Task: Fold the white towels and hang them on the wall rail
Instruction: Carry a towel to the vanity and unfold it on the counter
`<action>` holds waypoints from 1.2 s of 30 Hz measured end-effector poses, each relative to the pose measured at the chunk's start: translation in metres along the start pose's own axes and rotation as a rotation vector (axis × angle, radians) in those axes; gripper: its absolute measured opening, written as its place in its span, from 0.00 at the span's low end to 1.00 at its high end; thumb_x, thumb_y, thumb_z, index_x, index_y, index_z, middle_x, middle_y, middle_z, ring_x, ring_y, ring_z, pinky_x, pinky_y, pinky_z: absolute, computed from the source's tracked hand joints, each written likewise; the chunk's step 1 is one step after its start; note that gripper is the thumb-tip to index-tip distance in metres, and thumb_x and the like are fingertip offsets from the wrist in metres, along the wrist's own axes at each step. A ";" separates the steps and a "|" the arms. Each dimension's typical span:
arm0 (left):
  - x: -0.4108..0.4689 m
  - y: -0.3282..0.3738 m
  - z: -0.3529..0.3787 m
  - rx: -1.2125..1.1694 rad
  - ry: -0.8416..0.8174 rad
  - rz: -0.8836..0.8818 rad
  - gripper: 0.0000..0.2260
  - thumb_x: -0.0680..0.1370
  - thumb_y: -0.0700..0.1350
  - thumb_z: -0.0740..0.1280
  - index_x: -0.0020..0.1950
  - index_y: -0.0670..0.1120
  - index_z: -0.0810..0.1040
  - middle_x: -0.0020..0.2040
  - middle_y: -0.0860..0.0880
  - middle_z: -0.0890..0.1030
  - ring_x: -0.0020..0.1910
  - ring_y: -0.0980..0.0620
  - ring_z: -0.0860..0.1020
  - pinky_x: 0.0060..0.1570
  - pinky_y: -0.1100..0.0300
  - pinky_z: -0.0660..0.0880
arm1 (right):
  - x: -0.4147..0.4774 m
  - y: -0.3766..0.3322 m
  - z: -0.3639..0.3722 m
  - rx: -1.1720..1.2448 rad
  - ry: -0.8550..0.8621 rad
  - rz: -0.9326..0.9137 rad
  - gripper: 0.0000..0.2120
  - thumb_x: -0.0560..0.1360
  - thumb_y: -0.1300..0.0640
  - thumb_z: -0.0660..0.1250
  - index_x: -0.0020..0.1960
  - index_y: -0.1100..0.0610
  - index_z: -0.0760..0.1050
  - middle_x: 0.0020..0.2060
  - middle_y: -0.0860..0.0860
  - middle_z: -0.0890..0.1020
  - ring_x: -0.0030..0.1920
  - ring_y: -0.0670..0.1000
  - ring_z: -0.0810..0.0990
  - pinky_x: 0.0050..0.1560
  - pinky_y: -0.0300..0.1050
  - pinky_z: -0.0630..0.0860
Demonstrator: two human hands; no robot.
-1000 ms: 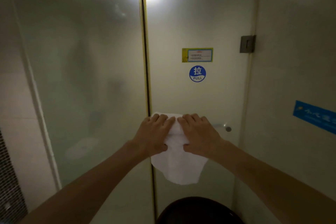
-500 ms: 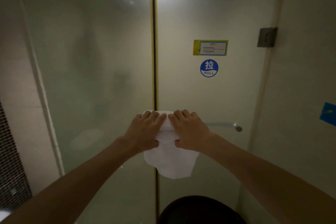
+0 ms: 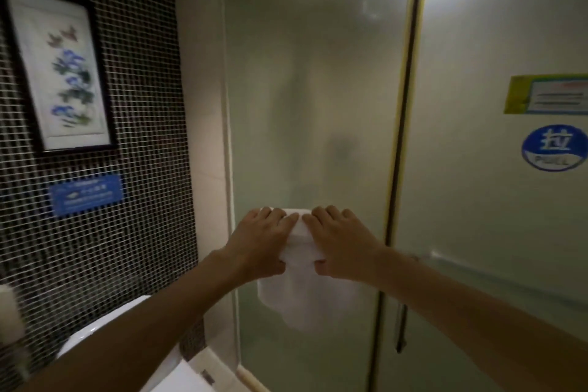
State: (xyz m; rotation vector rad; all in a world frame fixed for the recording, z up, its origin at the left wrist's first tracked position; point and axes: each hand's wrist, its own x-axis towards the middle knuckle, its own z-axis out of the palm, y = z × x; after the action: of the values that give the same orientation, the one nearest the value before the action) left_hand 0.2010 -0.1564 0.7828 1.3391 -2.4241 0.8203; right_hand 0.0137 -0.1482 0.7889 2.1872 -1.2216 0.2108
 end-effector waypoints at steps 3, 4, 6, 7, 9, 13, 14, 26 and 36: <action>-0.017 -0.019 -0.004 0.062 -0.046 -0.099 0.42 0.51 0.58 0.76 0.62 0.44 0.73 0.51 0.45 0.80 0.45 0.46 0.79 0.47 0.52 0.78 | 0.027 -0.012 0.008 0.081 0.058 -0.108 0.32 0.56 0.44 0.68 0.56 0.58 0.71 0.47 0.54 0.77 0.44 0.57 0.76 0.39 0.51 0.73; -0.024 -0.024 -0.004 0.078 -0.056 -0.125 0.42 0.50 0.59 0.76 0.61 0.44 0.74 0.50 0.46 0.81 0.45 0.46 0.80 0.47 0.52 0.78 | 0.033 -0.017 0.010 0.102 0.077 -0.144 0.33 0.56 0.43 0.68 0.57 0.58 0.72 0.47 0.54 0.77 0.44 0.57 0.76 0.39 0.51 0.73; -0.041 -0.032 -0.008 0.117 -0.077 -0.171 0.42 0.48 0.61 0.75 0.59 0.45 0.75 0.48 0.47 0.81 0.43 0.48 0.80 0.45 0.53 0.79 | 0.045 -0.030 0.013 0.133 0.115 -0.214 0.34 0.55 0.43 0.69 0.57 0.58 0.72 0.46 0.54 0.77 0.43 0.57 0.76 0.38 0.50 0.74; -0.050 -0.036 -0.010 0.129 -0.092 -0.194 0.42 0.48 0.62 0.74 0.59 0.46 0.75 0.47 0.48 0.81 0.42 0.48 0.80 0.45 0.54 0.79 | 0.050 -0.037 0.013 0.155 0.131 -0.251 0.33 0.55 0.43 0.69 0.56 0.58 0.72 0.46 0.54 0.77 0.43 0.57 0.76 0.38 0.50 0.74; -0.070 -0.043 -0.015 0.141 -0.117 -0.238 0.42 0.47 0.63 0.74 0.58 0.46 0.74 0.46 0.49 0.81 0.40 0.50 0.79 0.44 0.55 0.78 | 0.059 -0.053 0.010 0.204 0.153 -0.326 0.32 0.56 0.42 0.68 0.55 0.58 0.71 0.46 0.54 0.77 0.43 0.56 0.76 0.38 0.51 0.75; -0.115 -0.052 -0.033 0.168 -0.177 -0.344 0.43 0.46 0.64 0.72 0.58 0.48 0.72 0.45 0.51 0.80 0.39 0.52 0.79 0.41 0.57 0.78 | 0.070 -0.091 -0.002 0.262 0.189 -0.448 0.31 0.56 0.41 0.68 0.54 0.57 0.72 0.46 0.53 0.77 0.43 0.55 0.76 0.38 0.50 0.74; -0.127 -0.054 -0.038 0.175 -0.185 -0.371 0.43 0.46 0.64 0.72 0.58 0.49 0.71 0.45 0.51 0.80 0.38 0.52 0.79 0.40 0.57 0.78 | 0.072 -0.102 -0.006 0.284 0.189 -0.477 0.31 0.56 0.42 0.68 0.54 0.57 0.72 0.46 0.53 0.77 0.43 0.55 0.76 0.38 0.50 0.75; -0.272 -0.046 -0.130 0.262 -0.281 -0.680 0.41 0.49 0.61 0.71 0.58 0.47 0.70 0.44 0.50 0.80 0.39 0.49 0.80 0.36 0.56 0.78 | 0.061 -0.224 -0.083 0.429 0.235 -0.776 0.34 0.58 0.38 0.64 0.59 0.55 0.70 0.51 0.51 0.76 0.47 0.54 0.76 0.44 0.52 0.76; -0.344 -0.019 -0.188 0.175 -0.372 -0.993 0.40 0.66 0.57 0.72 0.75 0.53 0.58 0.66 0.52 0.70 0.61 0.51 0.69 0.59 0.59 0.65 | 0.046 -0.292 -0.146 0.376 0.299 -1.029 0.35 0.63 0.38 0.65 0.64 0.56 0.67 0.55 0.53 0.75 0.51 0.55 0.74 0.51 0.55 0.74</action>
State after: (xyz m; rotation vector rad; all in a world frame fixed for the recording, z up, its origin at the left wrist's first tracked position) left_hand 0.3956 0.1848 0.7803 2.5770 -1.5062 0.5164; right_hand 0.2998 0.0158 0.7966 2.6767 0.1983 0.3220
